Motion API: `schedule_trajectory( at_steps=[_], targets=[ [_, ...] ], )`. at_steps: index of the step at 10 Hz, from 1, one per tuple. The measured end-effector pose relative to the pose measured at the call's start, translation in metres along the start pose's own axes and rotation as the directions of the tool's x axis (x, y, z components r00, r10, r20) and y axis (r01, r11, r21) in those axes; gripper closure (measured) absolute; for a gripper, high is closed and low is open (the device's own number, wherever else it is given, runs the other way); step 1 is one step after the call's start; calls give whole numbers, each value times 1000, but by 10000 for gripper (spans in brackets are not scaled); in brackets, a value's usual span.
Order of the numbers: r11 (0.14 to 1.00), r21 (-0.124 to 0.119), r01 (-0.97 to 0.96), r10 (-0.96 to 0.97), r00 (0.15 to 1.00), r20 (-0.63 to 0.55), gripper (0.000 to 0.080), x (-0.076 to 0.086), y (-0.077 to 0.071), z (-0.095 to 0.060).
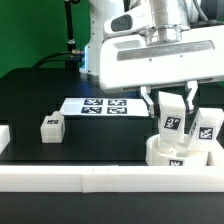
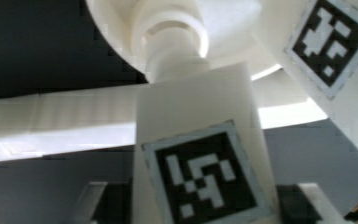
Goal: Assemble stool
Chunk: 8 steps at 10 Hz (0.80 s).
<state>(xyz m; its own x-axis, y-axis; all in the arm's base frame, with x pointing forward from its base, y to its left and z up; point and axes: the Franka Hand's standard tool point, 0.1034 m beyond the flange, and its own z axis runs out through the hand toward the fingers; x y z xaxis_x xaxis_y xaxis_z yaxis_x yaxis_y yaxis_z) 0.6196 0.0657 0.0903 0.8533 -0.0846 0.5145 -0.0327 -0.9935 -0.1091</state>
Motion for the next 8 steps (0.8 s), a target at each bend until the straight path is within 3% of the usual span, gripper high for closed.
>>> schedule_trajectory(
  at_steps=[4, 8],
  targets=[
    [1000, -4, -3, 3, 1000, 14, 475, -9, 3, 7],
    [1000, -23, -5, 4, 998, -69, 475, -8, 12, 9]
  ],
)
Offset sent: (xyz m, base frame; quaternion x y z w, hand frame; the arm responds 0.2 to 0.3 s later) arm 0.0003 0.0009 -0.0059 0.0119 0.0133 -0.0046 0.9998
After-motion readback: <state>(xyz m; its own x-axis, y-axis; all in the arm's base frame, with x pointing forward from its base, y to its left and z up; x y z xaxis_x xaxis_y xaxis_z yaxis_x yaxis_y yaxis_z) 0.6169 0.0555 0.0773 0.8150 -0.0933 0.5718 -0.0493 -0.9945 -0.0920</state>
